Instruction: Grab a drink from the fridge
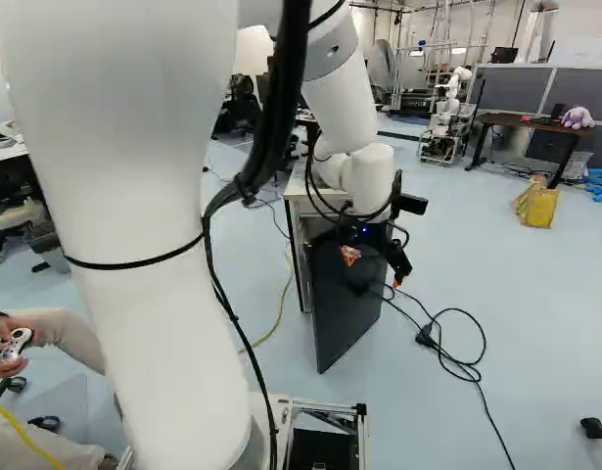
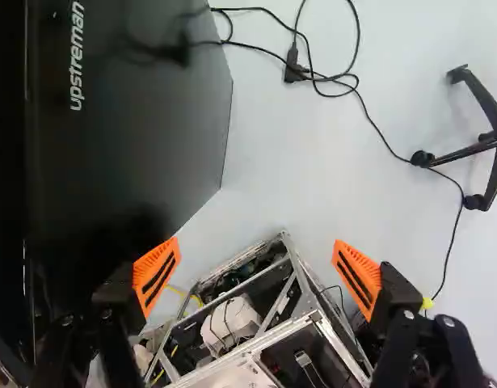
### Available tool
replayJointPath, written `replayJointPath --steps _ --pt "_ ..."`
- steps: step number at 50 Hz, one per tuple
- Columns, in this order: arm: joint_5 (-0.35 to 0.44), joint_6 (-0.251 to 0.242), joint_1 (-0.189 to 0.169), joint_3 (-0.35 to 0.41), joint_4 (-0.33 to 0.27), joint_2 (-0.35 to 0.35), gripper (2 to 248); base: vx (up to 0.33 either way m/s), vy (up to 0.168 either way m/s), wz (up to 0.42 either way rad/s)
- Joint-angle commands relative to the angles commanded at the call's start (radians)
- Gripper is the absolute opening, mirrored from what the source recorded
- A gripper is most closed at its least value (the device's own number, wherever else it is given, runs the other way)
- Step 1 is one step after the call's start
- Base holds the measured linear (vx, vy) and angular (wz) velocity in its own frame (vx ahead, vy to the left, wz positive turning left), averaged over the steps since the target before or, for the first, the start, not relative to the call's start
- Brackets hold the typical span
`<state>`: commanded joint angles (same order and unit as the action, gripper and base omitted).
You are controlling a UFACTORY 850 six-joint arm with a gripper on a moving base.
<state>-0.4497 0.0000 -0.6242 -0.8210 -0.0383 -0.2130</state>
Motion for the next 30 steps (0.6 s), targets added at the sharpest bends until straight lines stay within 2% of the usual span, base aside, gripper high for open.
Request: replayJointPath --steps 30 --pt "0.074 0.000 0.061 -0.003 -0.072 -0.003 247 0.000 0.000 0.000"
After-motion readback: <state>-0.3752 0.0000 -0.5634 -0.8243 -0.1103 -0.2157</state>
